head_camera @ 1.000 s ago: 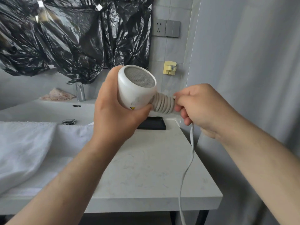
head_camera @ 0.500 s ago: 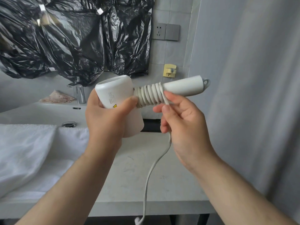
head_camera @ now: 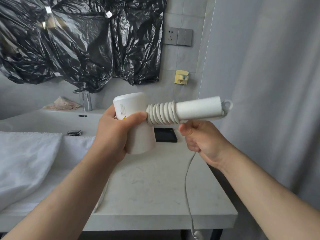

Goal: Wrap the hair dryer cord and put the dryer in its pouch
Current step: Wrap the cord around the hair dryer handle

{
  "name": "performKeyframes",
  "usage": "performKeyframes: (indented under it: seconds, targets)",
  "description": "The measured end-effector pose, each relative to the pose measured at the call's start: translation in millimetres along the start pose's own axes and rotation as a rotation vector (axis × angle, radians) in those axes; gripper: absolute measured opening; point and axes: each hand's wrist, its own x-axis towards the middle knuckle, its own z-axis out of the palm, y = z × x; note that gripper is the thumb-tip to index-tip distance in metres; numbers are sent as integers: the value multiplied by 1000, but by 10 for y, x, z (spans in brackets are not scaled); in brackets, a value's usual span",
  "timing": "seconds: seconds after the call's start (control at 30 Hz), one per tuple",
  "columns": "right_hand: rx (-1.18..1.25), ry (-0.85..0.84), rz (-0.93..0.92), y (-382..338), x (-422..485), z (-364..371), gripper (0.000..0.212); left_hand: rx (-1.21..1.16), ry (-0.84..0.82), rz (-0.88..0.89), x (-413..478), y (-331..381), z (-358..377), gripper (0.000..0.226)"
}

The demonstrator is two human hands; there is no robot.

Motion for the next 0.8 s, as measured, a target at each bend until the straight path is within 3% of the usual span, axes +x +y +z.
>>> performKeyframes:
  seconds: [0.13, 0.27, 0.43, 0.6, 0.8]
  targets:
    - [-27, -174, 47, -7, -8, -218, 21, 102, -129, -10, 20, 12, -96, 63]
    - [-34, -255, 275, -136, 41, -353, 13, 184, -241, 66, 25, 104, -112, 59]
    - [-69, -317, 360, -245, 54, -413, 17, 476, -326, 221, -4, 236, -74, 63]
    - [-291, -258, 389, -331, 53, -311, 20, 710, -293, 335, -37, 269, 3, 71]
    - [-562, -36, 312, -271, 130, -169, 14, 784, -194, 400, -56, 166, 78, 73]
